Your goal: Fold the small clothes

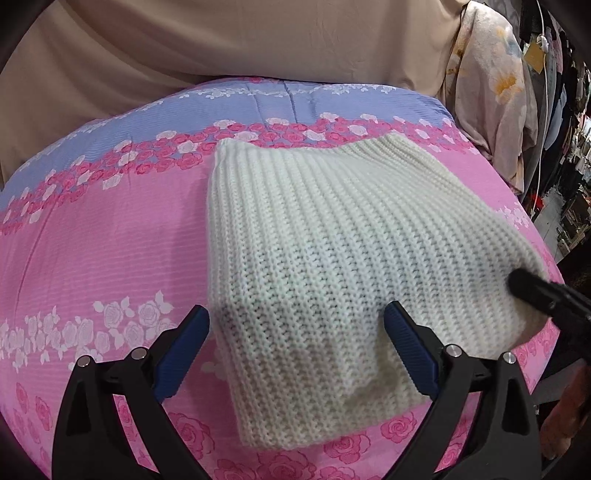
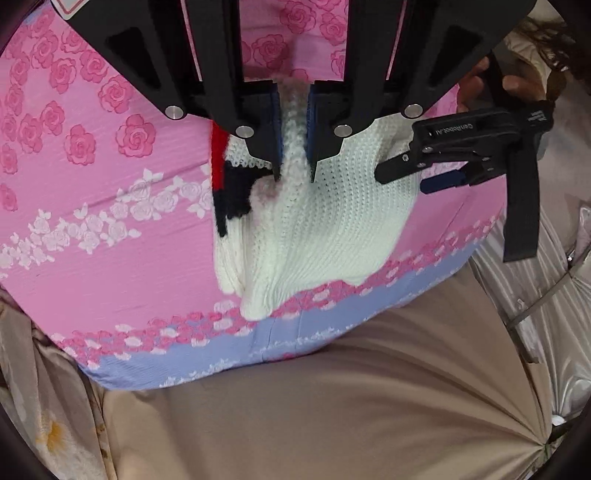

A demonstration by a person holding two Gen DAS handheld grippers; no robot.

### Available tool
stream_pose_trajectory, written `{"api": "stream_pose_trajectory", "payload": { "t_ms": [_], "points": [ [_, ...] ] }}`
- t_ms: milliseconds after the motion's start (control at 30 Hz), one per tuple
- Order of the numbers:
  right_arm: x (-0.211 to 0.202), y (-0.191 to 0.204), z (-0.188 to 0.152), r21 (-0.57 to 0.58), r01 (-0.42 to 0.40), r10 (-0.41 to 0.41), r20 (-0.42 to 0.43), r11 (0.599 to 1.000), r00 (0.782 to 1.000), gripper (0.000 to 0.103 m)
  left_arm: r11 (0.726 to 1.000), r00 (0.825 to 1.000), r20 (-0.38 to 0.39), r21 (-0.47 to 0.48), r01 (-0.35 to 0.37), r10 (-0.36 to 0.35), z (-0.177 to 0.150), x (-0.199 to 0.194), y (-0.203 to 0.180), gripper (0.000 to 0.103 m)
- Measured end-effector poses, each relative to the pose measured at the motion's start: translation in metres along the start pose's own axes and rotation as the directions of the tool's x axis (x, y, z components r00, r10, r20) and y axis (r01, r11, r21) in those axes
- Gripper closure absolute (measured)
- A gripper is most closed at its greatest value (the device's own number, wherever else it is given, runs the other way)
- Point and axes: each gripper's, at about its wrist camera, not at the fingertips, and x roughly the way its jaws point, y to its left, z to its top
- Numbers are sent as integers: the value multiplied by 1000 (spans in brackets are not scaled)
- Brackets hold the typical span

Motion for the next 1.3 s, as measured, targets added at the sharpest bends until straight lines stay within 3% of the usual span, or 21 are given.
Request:
{"api": "stream_pose_trajectory", "payload": {
  "t_ms": [100, 133, 200, 333, 500, 600, 667, 700, 933, 1067, 1167, 1200, 1233, 1300],
  "points": [
    [39, -22, -22, 23, 96, -92, -146, 995, 985, 94, 1000, 999, -50, -1, 3, -3, -8, 16, 1, 8],
    [47, -28, -29, 40, 76, -69, -150, 996, 986, 95, 1000, 998, -68, -5, 11, -11, -11, 21, 1, 8],
    [40, -26, -28, 49, 81, -75, -123, 996, 990, 95, 1000, 996, -89, -19, 19, -20, -15, 28, 2, 8],
    [20, -16, -13, 26, 120, -117, -94, 992, 989, 81, 1000, 997, -75, -20, 13, -14, -16, 26, 3, 8],
    [-10, 11, 13, -37, 124, -123, 22, 992, 992, 77, 1000, 998, -69, -16, -5, 4, -18, 27, 0, 7],
    [5, 26, 18, -106, 133, -134, 0, 985, 991, 77, 1000, 998, -70, -19, -7, 6, -18, 27, 0, 7],
    [28, 27, 13, -140, 173, -181, -45, 975, 982, 78, 1000, 997, -71, -19, -7, 6, -17, 27, 0, 7],
    [47, 21, 10, -150, 225, -238, -75, 963, 968, 83, 1000, 997, -71, -22, -9, 7, -17, 27, -1, 6],
    [75, 21, 17, -209, 321, -336, -42, 924, 941, 79, 1000, 998, -67, -17, -11, 10, -18, 28, 0, 6],
    [71, 21, 22, -186, 309, -323, -52, 933, 945, 78, 1000, 997, -71, -24, -12, 10, -18, 28, 0, 6],
    [48, 19, 23, -115, 231, -237, -40, 966, 971, 76, 1000, 997, -72, -21, -13, 12, -19, 24, 1, 6],
    [38, 16, 23, -83, 207, -210, -32, 975, 977, 69, 1000, 997, -71, -25, -8, 6, -18, 20, 3, 6],
    [30, 13, 22, -59, 201, -203, -26, 978, 979, 54, 999, 998, -66, -33, 1, -3, -18, 17, 5, 7],
    [19, 5, 19, -28, 184, -185, -27, 982, 982, 44, 998, 999, -46, -62, 25, -28, -14, 6, 11, 7]
  ]
}}
